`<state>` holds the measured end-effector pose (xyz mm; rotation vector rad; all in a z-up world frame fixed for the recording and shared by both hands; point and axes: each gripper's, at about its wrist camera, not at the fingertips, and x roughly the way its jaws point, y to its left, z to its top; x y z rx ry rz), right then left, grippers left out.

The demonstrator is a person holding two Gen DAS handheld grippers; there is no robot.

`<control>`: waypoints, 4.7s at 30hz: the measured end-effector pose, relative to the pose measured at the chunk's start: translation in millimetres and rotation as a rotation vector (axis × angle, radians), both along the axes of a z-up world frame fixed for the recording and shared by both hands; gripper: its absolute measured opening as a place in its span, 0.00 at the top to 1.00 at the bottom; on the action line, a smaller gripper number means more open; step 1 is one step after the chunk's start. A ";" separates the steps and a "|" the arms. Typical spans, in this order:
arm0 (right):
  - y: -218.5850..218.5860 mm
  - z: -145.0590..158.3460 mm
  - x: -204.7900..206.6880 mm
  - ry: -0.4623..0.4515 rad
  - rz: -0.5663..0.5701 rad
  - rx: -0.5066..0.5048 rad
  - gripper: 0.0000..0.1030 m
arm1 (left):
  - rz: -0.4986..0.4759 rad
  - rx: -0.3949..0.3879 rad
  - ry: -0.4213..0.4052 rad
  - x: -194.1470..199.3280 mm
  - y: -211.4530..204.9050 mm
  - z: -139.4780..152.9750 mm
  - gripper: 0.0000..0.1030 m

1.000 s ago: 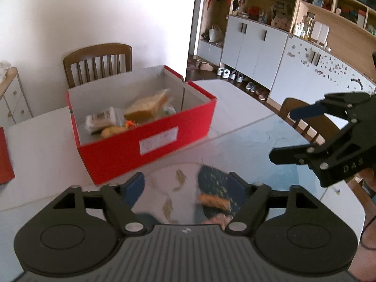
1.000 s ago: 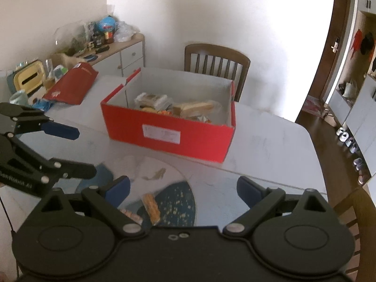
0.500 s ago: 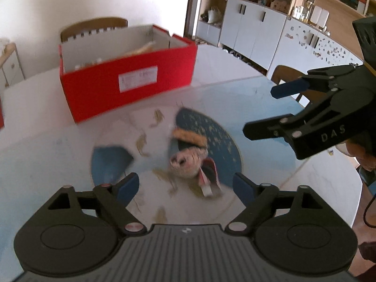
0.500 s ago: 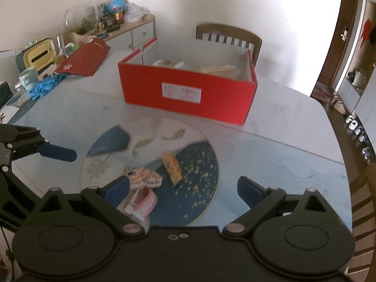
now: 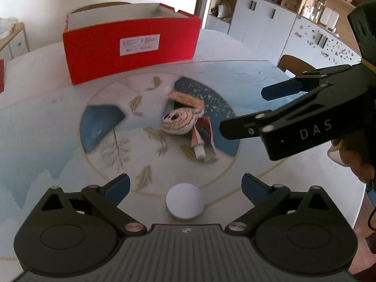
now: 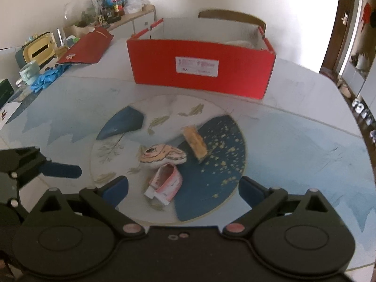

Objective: Organize objects
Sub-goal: 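Withdraw both tools from the box back toward the remaining items, then grasp the white round disc with the left tool while the right tool grasps the pink packet, then carry the white disc and the pink packet with both tools over the red box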

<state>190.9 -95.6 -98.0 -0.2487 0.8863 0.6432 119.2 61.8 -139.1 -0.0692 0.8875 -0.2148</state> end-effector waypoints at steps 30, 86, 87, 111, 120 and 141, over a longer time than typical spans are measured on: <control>34.5 -35.9 8.5 0.143 0.013 -0.055 0.45 | 0.023 0.103 -0.045 -21.1 -18.2 -22.7 0.43; -30.4 11.6 -16.1 0.159 -0.025 0.082 0.51 | 0.034 -0.077 -0.055 -1.1 16.5 23.6 0.63; -28.2 8.2 -16.3 0.172 -0.024 0.079 0.51 | 0.035 -0.078 -0.050 -0.7 16.8 22.2 0.63; -0.7 -27.4 -19.9 0.242 -0.111 -0.056 0.74 | 0.082 -0.085 -0.004 -0.8 30.7 9.1 0.63; -19.0 -2.0 -17.4 0.202 -0.087 0.017 0.76 | 0.095 -0.095 -0.001 -1.6 34.3 13.2 0.63; -7.7 83.3 47.0 0.070 -0.023 0.137 0.76 | 0.012 -0.049 -0.142 48.5 46.7 84.7 0.63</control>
